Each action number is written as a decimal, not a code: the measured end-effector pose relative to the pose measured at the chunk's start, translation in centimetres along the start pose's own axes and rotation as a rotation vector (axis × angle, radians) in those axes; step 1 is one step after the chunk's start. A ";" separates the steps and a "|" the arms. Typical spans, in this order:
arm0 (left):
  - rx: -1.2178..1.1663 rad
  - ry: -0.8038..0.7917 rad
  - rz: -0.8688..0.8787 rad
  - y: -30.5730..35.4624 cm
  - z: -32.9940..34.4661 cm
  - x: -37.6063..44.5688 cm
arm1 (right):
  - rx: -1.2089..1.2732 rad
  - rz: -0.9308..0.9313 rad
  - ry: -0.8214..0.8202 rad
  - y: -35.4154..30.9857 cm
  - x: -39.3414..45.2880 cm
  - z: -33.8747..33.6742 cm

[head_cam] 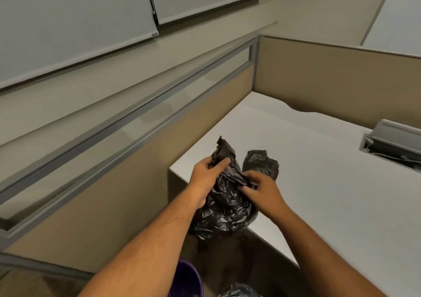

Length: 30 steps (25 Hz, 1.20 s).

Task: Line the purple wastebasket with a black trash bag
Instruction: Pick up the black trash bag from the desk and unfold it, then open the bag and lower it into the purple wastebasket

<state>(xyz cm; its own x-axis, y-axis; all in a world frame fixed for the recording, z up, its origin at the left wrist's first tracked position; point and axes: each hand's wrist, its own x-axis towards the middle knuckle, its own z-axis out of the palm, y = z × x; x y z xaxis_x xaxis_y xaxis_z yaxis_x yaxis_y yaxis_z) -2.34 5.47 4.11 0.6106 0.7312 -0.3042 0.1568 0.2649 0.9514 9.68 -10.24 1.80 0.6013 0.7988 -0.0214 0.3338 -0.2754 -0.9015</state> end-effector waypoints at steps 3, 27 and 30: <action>0.070 -0.050 0.125 -0.5 -3.8 -0.7 | 0.307 0.228 0.185 -0.1 -1.5 2.0; -0.199 0.317 -0.177 -3.4 -6.8 -5.8 | 0.853 0.483 -0.092 -1.9 -16.0 10.9; -0.005 0.225 -0.151 -3.7 -5.6 -7.5 | 1.082 0.461 0.049 -1.9 -17.0 7.2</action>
<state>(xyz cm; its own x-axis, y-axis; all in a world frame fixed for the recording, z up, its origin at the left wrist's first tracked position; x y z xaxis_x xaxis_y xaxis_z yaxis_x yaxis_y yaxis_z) -11.85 2.51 2.65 0.3928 0.8044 -0.4458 0.2286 0.3842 0.8945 -6.44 -19.43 0.72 0.5388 0.7145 -0.4463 -0.6988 0.0832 -0.7104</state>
